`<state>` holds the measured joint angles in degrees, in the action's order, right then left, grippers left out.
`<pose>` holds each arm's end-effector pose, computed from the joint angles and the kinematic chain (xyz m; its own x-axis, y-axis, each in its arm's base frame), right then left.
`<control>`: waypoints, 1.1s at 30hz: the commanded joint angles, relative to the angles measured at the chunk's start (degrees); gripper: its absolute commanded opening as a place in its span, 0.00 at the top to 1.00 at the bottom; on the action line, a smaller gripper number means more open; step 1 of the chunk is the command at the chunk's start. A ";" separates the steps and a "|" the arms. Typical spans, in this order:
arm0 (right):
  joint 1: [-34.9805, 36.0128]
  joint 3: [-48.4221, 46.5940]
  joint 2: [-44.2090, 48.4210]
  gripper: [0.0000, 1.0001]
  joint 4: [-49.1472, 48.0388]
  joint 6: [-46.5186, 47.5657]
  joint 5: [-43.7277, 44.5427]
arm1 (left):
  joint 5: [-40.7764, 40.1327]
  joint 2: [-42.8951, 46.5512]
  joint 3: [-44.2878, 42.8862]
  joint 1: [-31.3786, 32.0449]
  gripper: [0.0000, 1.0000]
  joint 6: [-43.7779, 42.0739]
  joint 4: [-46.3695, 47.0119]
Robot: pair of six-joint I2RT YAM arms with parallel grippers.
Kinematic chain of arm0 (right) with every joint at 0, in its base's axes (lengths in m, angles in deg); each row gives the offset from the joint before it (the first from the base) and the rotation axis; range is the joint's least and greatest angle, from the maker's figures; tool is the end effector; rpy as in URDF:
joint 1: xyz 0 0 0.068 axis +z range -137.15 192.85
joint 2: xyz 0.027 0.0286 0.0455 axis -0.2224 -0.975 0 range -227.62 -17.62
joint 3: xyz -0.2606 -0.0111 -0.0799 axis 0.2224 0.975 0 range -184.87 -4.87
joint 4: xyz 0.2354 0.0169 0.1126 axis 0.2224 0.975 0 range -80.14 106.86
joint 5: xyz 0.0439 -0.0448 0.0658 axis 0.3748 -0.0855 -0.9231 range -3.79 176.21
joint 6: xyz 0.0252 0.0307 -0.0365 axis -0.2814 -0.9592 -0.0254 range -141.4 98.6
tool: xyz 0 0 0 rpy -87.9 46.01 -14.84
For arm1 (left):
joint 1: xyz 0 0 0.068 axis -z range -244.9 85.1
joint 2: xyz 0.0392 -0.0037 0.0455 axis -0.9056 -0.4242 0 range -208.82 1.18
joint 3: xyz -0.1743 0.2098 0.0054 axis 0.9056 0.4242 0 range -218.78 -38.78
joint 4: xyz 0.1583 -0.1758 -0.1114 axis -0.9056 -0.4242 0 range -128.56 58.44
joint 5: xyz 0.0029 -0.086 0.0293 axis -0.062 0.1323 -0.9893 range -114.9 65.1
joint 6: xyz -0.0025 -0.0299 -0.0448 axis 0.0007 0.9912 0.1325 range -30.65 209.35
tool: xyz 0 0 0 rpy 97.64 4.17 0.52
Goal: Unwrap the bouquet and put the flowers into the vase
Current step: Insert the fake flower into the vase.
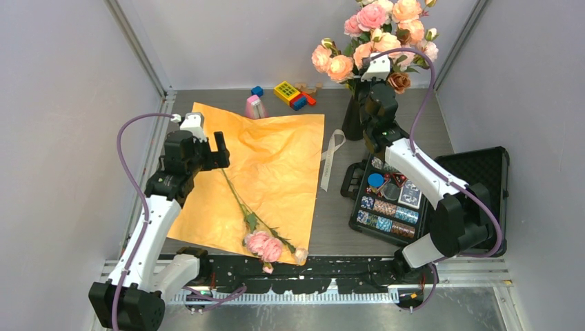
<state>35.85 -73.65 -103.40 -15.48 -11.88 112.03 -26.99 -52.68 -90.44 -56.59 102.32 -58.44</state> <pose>0.3350 0.1254 0.3778 0.1242 -0.1091 -0.9862 0.0665 0.9926 -0.1014 0.2052 -0.0286 0.3240 -0.4940 -0.1545 -0.8556 0.0022 0.9839 -0.1789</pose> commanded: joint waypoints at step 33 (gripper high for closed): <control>0.44 5.21 8.96 0.30 6.56 -3.39 -3.90 | 1.25 0.95 0.03 -0.32 0.02 -0.45 1.85</control>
<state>35.88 -68.82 -97.76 -8.42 -13.70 108.75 -26.57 -52.68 -90.42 -56.59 102.19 -58.44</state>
